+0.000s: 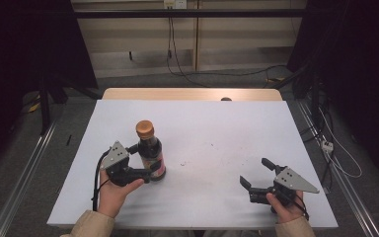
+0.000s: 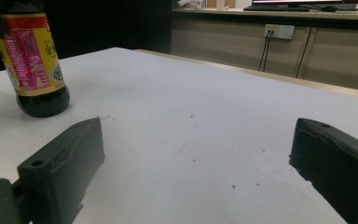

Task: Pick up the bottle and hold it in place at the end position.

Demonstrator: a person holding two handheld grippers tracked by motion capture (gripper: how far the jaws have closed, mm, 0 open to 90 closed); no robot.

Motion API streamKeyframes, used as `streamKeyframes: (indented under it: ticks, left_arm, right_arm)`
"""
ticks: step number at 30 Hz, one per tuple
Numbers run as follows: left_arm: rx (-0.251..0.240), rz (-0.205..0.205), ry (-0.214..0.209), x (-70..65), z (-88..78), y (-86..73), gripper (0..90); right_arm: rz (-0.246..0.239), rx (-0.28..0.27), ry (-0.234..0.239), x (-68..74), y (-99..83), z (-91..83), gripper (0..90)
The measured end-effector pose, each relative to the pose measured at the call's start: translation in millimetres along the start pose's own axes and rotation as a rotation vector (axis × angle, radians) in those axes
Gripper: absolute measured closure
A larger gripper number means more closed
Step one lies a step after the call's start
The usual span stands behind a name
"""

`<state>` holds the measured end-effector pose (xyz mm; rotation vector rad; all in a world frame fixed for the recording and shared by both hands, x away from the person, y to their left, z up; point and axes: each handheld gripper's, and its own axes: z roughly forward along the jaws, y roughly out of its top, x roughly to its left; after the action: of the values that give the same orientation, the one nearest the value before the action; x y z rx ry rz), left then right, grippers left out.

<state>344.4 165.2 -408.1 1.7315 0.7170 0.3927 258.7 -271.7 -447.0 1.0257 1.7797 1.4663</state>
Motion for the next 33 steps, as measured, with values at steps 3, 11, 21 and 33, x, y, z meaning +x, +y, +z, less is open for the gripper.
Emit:
streamKeyframes:
  ticks: [3, 11, 21, 33]
  left_arm:
    - [-0.001, 0.003, 0.006, -1.6, 4.9, 0.1, 10.4]
    - [-0.005, -0.008, 0.019, -4.3, 14.5, 0.2, 15.9]
    - [-0.037, -0.023, 0.025, -4.8, 19.5, 2.2, 25.4]
    - [-0.051, 0.020, 0.049, -6.1, 20.6, 3.7, 29.0]
  right_arm:
    - [0.000, 0.000, -0.001, -0.1, 0.0, 0.3, 2.3]
    - [-0.002, -0.001, 0.000, 0.2, 0.1, 0.2, 2.4]
    - [-0.002, -0.002, 0.002, 0.1, 0.4, -0.2, 2.5]
    - [-0.002, -0.001, 0.005, 0.2, 0.6, -0.2, 2.5]
